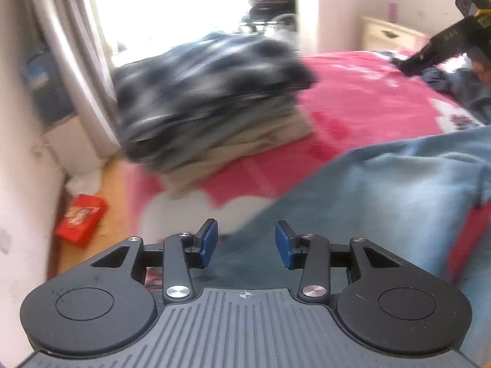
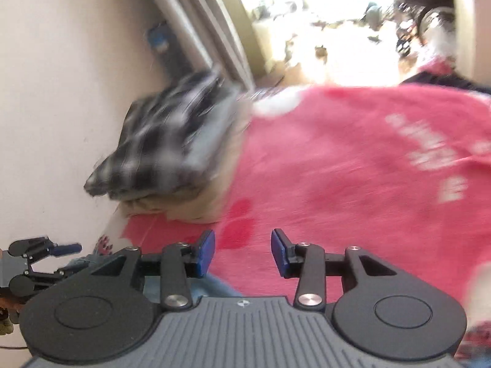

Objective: Fold clothes

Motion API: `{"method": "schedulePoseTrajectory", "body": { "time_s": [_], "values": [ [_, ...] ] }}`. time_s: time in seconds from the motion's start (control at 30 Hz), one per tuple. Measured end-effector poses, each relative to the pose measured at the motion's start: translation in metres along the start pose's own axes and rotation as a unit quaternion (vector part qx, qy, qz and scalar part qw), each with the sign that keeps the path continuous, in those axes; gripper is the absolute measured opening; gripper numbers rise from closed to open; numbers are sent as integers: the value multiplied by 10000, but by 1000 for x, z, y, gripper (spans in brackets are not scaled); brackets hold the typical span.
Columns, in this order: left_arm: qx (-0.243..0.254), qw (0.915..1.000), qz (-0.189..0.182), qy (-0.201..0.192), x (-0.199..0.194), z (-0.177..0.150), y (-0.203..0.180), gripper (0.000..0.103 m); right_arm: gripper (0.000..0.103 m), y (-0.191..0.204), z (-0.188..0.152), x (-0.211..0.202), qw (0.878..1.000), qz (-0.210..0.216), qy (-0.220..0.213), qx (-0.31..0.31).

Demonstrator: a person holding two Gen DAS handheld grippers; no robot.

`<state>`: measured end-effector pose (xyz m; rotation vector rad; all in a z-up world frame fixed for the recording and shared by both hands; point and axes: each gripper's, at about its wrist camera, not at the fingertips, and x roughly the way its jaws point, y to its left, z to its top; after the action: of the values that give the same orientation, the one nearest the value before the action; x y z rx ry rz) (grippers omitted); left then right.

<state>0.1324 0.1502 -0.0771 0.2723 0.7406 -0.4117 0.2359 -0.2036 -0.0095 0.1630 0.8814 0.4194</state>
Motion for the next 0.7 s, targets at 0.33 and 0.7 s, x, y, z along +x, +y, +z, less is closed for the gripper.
{"method": "schedulePoseTrajectory", "body": {
  "time_s": [0.33,0.7],
  "values": [
    [622,9960,-640,46,51,40,-87,41,44,-73,-69,-32,9864,-880,1148,-783],
    [1533,9819,-1066,314,87,55,-154,41,18,-68,-98,15,9687,-666,1719,-1664]
  ]
}}
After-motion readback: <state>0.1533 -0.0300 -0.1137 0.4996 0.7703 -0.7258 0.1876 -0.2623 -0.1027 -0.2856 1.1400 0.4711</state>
